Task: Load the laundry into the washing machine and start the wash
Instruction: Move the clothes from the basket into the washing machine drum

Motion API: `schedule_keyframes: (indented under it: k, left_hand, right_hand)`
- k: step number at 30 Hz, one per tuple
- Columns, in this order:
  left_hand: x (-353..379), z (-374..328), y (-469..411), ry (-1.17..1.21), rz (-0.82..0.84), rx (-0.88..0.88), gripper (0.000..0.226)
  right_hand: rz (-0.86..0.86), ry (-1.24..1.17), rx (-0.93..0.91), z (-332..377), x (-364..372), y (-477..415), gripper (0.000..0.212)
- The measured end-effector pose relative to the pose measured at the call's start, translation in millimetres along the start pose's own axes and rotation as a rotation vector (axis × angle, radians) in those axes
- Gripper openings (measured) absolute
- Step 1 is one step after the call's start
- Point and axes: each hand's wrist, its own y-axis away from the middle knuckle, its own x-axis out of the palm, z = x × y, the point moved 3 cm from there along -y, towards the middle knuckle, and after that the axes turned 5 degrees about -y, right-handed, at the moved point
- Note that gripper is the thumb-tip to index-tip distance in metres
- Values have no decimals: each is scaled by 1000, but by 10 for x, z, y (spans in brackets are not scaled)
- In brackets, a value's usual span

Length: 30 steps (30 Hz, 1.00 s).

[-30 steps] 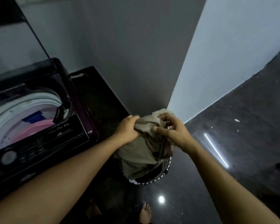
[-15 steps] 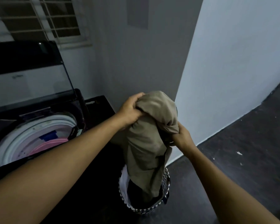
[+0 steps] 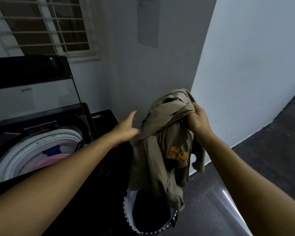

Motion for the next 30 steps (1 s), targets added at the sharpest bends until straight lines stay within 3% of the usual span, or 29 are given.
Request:
schedule_keyframes:
  k: [3, 6, 8, 11, 13, 17, 22, 25, 30]
  left_hand:
    - [145, -262, -51, 170, 144, 157, 128]
    - [255, -524, -137, 55, 2, 142, 156]
    - [235, -665, -171, 68, -185, 78, 143]
    - [74, -775, -208, 181, -373, 113, 89]
    - [-48, -798, -218, 206, -403, 171, 65]
    - [-230, -882, -161, 337, -381, 283, 42]
    - [-453, -956, -236, 449, -324, 308, 36]
    - [-495, -1072, -230, 532, -275, 283, 21]
    - [-442, -1071, -118, 738, -230, 139, 35]
  right_hand:
    - [15, -38, -15, 141, 100, 10, 28]
    - [88, -103, -56, 383, 273, 38, 24]
    - [127, -126, -90, 569, 328, 45, 23]
    - [206, -160, -139, 753, 267, 36, 20]
    - [268, -163, -168, 746, 170, 40, 28]
    - [265, -34, -151, 472, -28, 101, 67]
    - [320, 30, 56, -117, -76, 268, 112]
    - [335, 32, 112, -279, 46, 306, 106]
    - [345, -80, 85, -266, 153, 266, 82]
